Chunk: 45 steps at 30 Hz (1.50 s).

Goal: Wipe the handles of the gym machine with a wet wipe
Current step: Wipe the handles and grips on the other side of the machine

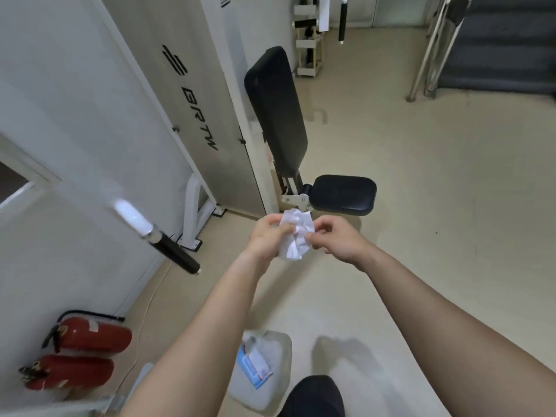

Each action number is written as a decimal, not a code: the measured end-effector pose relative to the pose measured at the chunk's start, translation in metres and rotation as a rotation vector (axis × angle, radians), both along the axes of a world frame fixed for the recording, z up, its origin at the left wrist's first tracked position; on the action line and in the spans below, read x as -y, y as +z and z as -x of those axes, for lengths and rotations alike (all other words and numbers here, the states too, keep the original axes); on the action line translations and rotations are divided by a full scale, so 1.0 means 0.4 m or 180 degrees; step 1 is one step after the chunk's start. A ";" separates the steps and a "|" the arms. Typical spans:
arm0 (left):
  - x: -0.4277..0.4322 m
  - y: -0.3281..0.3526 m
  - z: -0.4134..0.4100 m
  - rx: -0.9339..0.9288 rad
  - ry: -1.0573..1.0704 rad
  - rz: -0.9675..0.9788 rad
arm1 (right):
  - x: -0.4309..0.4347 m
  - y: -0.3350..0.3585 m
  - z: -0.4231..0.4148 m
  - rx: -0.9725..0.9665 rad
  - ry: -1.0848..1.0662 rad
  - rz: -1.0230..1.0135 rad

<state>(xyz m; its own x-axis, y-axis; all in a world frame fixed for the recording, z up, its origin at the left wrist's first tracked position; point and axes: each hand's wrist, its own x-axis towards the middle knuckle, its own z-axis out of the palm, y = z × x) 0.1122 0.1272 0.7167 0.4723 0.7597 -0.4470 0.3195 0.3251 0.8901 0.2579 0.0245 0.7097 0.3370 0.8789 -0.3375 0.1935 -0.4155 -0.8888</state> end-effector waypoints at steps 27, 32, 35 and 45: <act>-0.691 0.016 -1.454 0.0936 0.0436 0.0264 | -0.809 0.070 -1.518 -0.1004 0.0120 -0.0095; -0.797 0.045 -1.743 0.0565 0.1416 -0.0347 | -0.947 0.085 -1.845 -0.0983 0.0481 -0.0124; -0.854 0.092 -1.875 0.0632 0.1538 -0.0305 | -1.032 0.116 -2.009 -0.0888 0.0651 -0.0118; -1.190 0.141 -2.187 0.1037 0.1614 -0.0302 | -1.395 0.129 -2.387 -0.1566 0.1043 -0.0034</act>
